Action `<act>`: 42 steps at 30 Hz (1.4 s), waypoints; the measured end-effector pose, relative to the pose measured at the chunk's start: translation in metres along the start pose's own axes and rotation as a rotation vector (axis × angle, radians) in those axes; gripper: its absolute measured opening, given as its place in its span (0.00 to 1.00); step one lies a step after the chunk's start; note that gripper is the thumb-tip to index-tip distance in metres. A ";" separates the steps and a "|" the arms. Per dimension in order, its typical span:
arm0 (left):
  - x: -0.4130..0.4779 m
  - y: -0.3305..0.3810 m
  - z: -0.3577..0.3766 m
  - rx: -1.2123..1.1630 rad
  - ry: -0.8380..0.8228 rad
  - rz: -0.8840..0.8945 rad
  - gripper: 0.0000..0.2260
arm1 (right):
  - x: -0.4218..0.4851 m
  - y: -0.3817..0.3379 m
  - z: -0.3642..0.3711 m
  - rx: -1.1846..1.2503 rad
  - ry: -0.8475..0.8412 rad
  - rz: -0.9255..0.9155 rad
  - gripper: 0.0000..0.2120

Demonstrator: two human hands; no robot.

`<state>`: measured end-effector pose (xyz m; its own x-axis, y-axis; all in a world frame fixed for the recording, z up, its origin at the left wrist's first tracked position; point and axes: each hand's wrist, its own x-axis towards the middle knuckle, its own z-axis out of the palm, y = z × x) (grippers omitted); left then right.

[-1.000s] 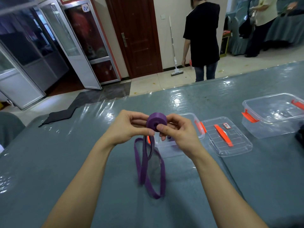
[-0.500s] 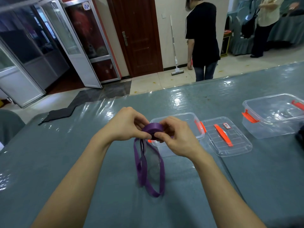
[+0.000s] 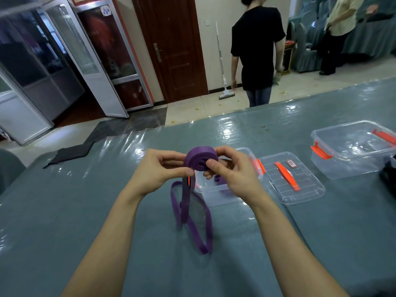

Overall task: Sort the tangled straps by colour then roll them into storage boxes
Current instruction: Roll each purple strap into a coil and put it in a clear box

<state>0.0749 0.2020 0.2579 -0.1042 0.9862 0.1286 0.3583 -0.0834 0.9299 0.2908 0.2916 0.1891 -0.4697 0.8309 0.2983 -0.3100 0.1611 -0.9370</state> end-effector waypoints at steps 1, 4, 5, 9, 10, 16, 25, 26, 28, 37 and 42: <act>0.000 -0.003 0.009 -0.064 0.040 0.016 0.18 | 0.000 0.001 0.004 0.104 0.019 -0.004 0.08; 0.006 -0.005 0.027 -0.153 0.151 0.056 0.16 | -0.001 0.004 0.021 0.464 0.069 0.066 0.08; 0.008 -0.004 0.026 -0.148 0.164 0.053 0.16 | -0.002 0.007 0.024 0.547 0.073 0.098 0.07; 0.011 -0.003 0.013 -0.097 0.100 0.014 0.14 | -0.005 0.014 0.030 0.644 0.096 0.157 0.08; 0.011 -0.003 0.013 -0.122 0.089 -0.002 0.14 | -0.006 0.016 0.033 0.675 0.101 0.161 0.08; 0.007 -0.005 0.003 -0.030 0.067 -0.050 0.14 | -0.004 0.016 0.012 0.142 -0.020 0.166 0.18; 0.020 0.032 -0.008 0.837 -0.253 0.050 0.11 | 0.002 0.000 0.017 -0.621 -0.157 0.019 0.11; 0.021 0.032 -0.011 0.796 -0.246 0.038 0.11 | 0.002 0.001 0.015 -0.537 -0.147 0.033 0.10; 0.019 0.027 -0.017 0.637 -0.207 0.008 0.12 | 0.003 0.001 0.012 -0.360 -0.110 0.055 0.09; 0.008 -0.009 0.000 0.097 -0.042 -0.031 0.19 | 0.000 0.007 -0.001 0.079 -0.125 0.145 0.11; 0.015 0.000 -0.006 0.514 -0.240 -0.062 0.13 | 0.003 0.005 -0.001 -0.475 -0.183 0.114 0.16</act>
<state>0.0674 0.2163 0.2624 0.0530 0.9969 -0.0582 0.7696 -0.0036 0.6385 0.2888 0.2949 0.1853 -0.6286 0.7575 0.1762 0.1408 0.3337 -0.9321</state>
